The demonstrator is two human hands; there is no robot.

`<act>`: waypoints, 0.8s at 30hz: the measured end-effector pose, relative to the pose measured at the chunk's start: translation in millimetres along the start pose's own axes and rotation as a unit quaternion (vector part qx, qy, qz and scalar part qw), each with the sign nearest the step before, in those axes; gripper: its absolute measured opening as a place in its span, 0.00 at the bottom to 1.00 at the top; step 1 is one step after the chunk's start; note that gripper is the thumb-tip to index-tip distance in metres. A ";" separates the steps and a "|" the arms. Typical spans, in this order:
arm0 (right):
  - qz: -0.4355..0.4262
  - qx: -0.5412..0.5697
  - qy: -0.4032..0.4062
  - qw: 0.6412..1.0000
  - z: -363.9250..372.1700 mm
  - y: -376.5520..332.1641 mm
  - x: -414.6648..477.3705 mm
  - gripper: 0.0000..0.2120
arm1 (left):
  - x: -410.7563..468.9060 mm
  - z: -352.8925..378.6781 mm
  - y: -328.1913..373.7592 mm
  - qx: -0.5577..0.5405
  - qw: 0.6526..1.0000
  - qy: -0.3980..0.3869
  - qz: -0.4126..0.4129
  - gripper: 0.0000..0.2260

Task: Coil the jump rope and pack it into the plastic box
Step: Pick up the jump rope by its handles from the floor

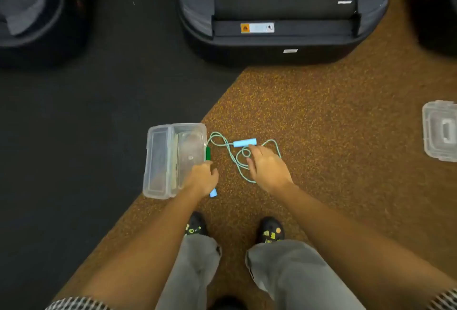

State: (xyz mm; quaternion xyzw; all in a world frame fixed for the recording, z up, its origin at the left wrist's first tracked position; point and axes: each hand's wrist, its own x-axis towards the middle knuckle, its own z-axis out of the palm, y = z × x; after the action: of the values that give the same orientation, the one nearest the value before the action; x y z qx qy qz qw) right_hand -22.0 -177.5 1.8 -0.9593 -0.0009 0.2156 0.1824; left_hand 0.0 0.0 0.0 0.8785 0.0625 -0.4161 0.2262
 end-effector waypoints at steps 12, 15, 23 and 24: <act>0.017 0.079 -0.058 0.995 152.7 33.3 91.4 0.21 | 134.5 120.9 -56.3 -0.133 0.986 -0.001 -0.102 0.14; 0.015 0.091 -0.063 0.994 175.2 42.5 111.3 0.21 | 162.8 151.1 -64.5 -0.136 0.981 0.015 -0.138 0.17; 0.046 0.104 -0.097 0.989 208.7 73.2 126.3 0.19 | 193.7 213.8 -70.5 -0.223 0.917 0.043 -0.327 0.24; 0.053 0.105 -0.098 0.988 209.2 76.2 125.7 0.18 | 195.4 217.1 -71.6 -0.215 0.918 0.041 -0.330 0.24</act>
State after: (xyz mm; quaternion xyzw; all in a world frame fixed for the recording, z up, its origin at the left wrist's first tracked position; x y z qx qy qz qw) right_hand -0.5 -165.4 -252.6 -0.9075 0.0547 0.3173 0.2697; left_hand -47.7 -49.2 -292.8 0.7545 0.4462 -0.4070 0.2569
